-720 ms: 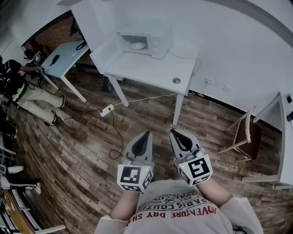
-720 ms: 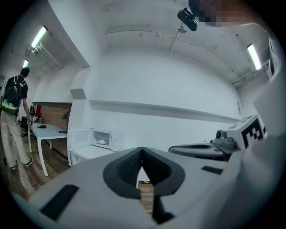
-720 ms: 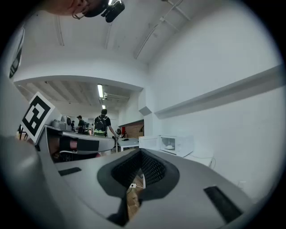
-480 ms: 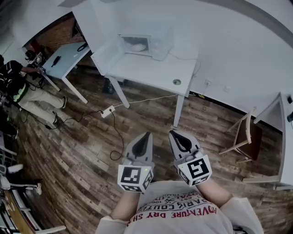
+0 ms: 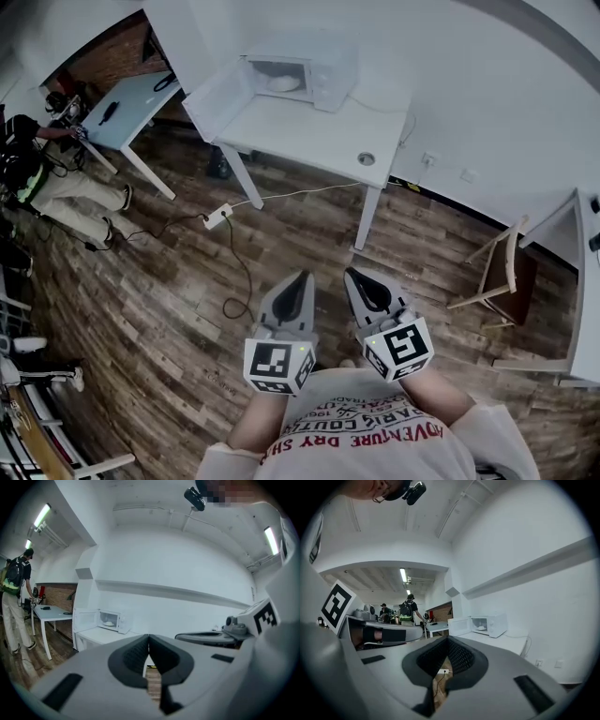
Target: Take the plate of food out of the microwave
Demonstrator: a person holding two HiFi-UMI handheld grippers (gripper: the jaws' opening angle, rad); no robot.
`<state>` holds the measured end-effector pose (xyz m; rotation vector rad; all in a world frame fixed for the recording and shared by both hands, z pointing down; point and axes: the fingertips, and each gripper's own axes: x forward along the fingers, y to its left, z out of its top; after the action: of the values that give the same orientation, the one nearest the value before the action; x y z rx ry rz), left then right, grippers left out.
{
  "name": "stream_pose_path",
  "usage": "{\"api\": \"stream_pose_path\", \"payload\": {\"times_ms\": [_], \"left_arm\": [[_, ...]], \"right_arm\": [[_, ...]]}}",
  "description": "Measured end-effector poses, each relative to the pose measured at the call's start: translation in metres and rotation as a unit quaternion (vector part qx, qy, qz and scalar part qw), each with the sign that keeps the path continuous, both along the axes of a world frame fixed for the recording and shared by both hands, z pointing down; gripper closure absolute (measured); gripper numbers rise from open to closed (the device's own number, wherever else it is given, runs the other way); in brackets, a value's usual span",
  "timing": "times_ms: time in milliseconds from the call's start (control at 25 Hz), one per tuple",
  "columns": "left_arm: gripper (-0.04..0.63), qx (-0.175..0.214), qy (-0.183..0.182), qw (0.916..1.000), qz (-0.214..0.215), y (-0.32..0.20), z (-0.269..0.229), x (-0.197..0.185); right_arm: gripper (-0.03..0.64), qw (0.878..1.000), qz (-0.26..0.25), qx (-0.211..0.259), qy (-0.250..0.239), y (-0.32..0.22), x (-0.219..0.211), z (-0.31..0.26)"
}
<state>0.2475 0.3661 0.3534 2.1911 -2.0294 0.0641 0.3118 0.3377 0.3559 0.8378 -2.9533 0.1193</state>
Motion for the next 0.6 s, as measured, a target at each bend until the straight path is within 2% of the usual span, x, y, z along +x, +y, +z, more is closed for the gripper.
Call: {"api": "stream_pose_path", "payload": {"times_ms": [320, 600], "left_arm": [[0.589, -0.019, 0.028, 0.9993, -0.014, -0.019, 0.02, -0.062], [0.589, -0.022, 0.02, 0.9995, -0.002, -0.06, 0.018, -0.146]], "right_arm": [[0.607, 1.0, -0.009, -0.017, 0.015, -0.019, -0.055, 0.015], [0.607, 1.0, 0.009, -0.01, 0.022, -0.055, -0.133, 0.007]]}}
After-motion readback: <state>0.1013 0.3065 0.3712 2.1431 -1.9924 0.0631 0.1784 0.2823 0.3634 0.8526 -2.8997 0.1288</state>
